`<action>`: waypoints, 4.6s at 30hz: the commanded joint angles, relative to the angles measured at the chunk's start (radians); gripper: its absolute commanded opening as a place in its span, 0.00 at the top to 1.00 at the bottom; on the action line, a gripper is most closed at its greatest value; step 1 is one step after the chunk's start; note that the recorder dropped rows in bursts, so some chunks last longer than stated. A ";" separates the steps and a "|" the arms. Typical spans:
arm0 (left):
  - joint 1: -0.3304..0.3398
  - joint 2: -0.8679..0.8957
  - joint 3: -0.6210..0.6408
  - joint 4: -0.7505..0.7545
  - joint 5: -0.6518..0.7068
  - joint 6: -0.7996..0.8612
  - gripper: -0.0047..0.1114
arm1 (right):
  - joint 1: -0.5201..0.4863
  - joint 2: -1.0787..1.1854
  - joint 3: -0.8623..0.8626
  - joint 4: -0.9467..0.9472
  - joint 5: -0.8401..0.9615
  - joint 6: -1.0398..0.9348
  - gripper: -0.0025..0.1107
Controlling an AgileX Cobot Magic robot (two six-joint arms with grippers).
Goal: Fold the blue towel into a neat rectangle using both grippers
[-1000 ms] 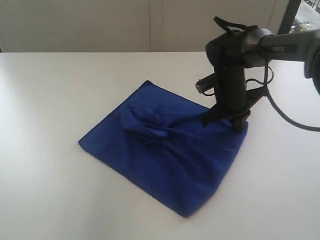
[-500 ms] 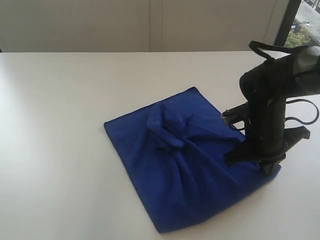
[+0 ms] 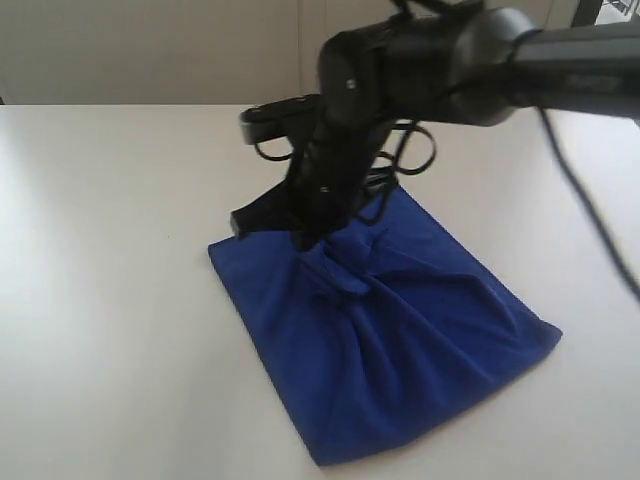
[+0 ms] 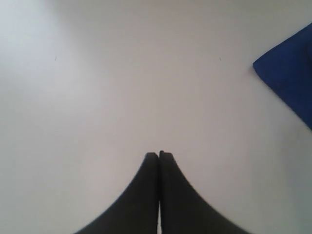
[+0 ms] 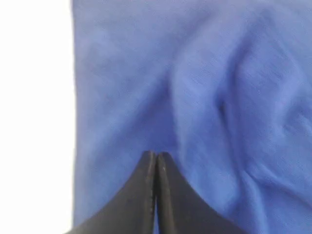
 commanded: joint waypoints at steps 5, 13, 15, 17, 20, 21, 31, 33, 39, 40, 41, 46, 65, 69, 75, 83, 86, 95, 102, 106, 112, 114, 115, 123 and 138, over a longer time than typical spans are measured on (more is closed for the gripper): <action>0.002 -0.005 0.005 0.000 0.006 -0.001 0.96 | 0.048 0.272 -0.264 0.000 0.034 -0.003 0.98; 0.002 -0.005 0.005 0.000 0.006 -0.001 0.96 | 0.048 0.385 -0.354 -0.006 0.044 0.004 0.98; 0.002 -0.005 0.005 0.000 0.006 -0.001 0.96 | 0.048 0.406 -0.372 -0.025 0.040 0.029 0.98; 0.002 -0.005 0.005 0.000 0.006 -0.001 0.96 | 0.039 0.427 -0.396 -0.037 0.034 0.062 0.98; 0.002 -0.005 0.005 0.000 0.006 -0.001 0.96 | 0.013 0.454 -0.431 -0.044 0.026 0.114 0.98; 0.002 -0.005 0.005 0.000 0.006 -0.001 0.96 | 0.002 0.463 -0.444 -0.044 0.026 0.129 0.98; 0.002 -0.005 0.005 0.000 0.006 -0.001 0.96 | -0.093 0.494 -0.487 -0.044 -0.160 0.296 0.98; 0.002 -0.005 0.005 0.000 0.006 -0.001 0.96 | -0.105 0.494 -0.487 -0.044 -0.177 0.304 0.98; 0.002 -0.005 0.005 0.000 0.006 -0.001 0.96 | -0.109 0.466 -0.487 -0.020 -0.248 0.311 0.98; 0.002 -0.005 0.005 0.000 0.006 -0.001 0.96 | -0.109 0.453 -0.487 -0.009 -0.248 0.311 0.98; 0.002 -0.005 0.005 0.000 0.006 -0.001 0.96 | -0.109 0.437 -0.487 -0.004 -0.248 0.311 0.98; 0.002 -0.005 0.005 0.000 0.006 -0.001 0.96 | -0.110 0.292 -0.487 -0.004 -0.110 0.277 0.98; 0.002 -0.005 0.005 0.000 0.006 -0.001 0.96 | -0.393 -0.198 0.245 -0.038 -0.147 0.078 0.98; 0.002 -0.005 0.005 0.000 0.006 -0.001 0.96 | -0.480 -0.204 0.327 0.331 -0.269 -0.166 0.98; 0.002 -0.005 0.005 0.010 -0.104 0.044 0.96 | -0.559 -0.150 0.342 0.831 -0.255 -0.566 0.98; 0.002 -0.005 0.005 0.010 -0.318 0.044 0.96 | -0.564 -0.043 0.342 0.845 -0.291 -0.573 0.98; 0.002 -0.005 0.005 0.010 -0.379 0.044 0.96 | -0.564 -0.023 0.342 0.849 -0.320 -0.583 0.98; 0.002 0.079 0.072 -0.308 -0.372 0.078 0.96 | -0.564 0.047 0.330 1.113 -0.255 -0.764 0.91; -0.042 0.527 0.229 -0.898 -0.521 0.458 0.96 | -0.564 0.055 0.290 1.142 -0.284 -0.760 0.77; -0.156 0.770 0.199 -1.177 -0.614 0.688 0.96 | -0.564 0.071 0.290 1.174 -0.311 -0.760 0.68; -0.303 0.997 0.100 -1.224 -0.675 0.704 0.96 | -0.564 0.134 0.290 1.250 -0.320 -0.763 0.62; -0.334 1.034 0.068 -1.225 -0.683 0.704 0.96 | -0.564 0.152 0.278 1.252 -0.301 -0.766 0.63; -0.344 1.043 0.058 -1.229 -0.690 0.704 0.96 | -0.561 0.159 0.265 1.256 -0.294 -0.772 0.64; -0.349 1.054 0.037 -1.239 -0.695 0.704 0.96 | -0.548 0.210 0.221 1.290 -0.249 -0.790 0.66; -0.349 1.054 0.037 -1.232 -0.679 0.704 0.96 | -0.548 0.181 0.221 1.234 -0.319 -0.786 0.66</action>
